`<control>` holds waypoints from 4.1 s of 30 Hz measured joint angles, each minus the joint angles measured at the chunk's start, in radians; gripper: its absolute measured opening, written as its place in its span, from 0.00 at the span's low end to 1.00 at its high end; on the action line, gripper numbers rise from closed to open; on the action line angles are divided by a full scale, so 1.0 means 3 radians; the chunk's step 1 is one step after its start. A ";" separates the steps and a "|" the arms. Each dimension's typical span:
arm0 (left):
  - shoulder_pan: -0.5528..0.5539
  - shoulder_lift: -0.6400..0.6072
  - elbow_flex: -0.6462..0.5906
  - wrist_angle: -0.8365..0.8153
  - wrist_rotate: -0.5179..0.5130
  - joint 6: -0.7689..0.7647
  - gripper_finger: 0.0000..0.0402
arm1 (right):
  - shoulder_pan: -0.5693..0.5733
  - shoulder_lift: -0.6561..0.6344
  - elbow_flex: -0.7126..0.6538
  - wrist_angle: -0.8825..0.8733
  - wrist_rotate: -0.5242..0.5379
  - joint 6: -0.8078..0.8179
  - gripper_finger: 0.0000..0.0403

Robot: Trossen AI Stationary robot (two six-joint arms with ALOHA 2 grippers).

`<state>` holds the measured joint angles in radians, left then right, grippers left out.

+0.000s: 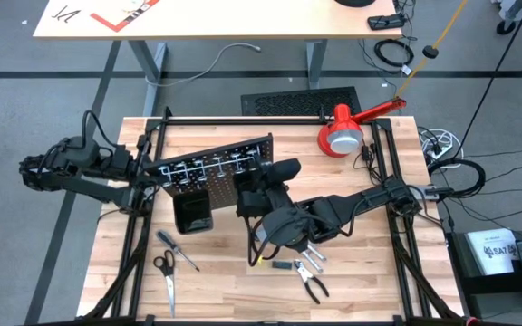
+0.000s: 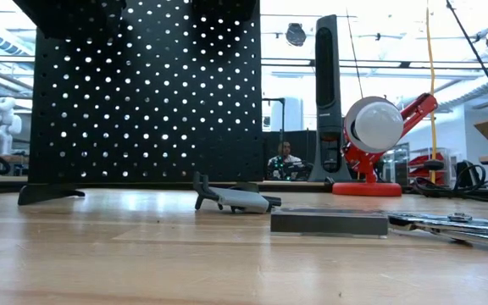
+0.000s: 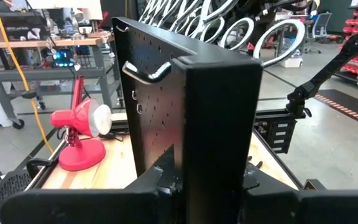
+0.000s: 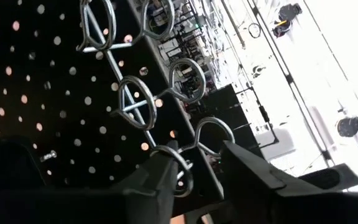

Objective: Hang tools onto peg board
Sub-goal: Assemble the tool holder on the pegboard, then return to Home Position

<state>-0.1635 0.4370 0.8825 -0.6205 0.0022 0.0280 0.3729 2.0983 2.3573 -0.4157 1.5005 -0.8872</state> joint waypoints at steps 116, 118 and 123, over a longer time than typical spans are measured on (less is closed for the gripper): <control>-0.0001 -0.0987 0.0334 -0.0478 -0.0192 0.0130 0.33 | 0.0534 -0.0001 -0.0001 -0.2305 -0.0375 0.2833 0.03; -0.0001 -0.1098 0.0334 -0.0502 -0.0194 0.0129 0.28 | 0.0565 -0.0002 -0.0001 -0.2506 -0.0372 0.3177 0.03; -0.0001 -0.1290 0.0329 -0.0497 -0.0194 0.0131 0.10 | 0.0655 -0.0041 -0.0001 -0.3219 -0.0350 0.4000 0.00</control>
<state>-0.1638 0.0501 0.9813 -0.7695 -0.0561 0.0673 0.5694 2.0860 2.3569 -1.3813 1.3957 0.3127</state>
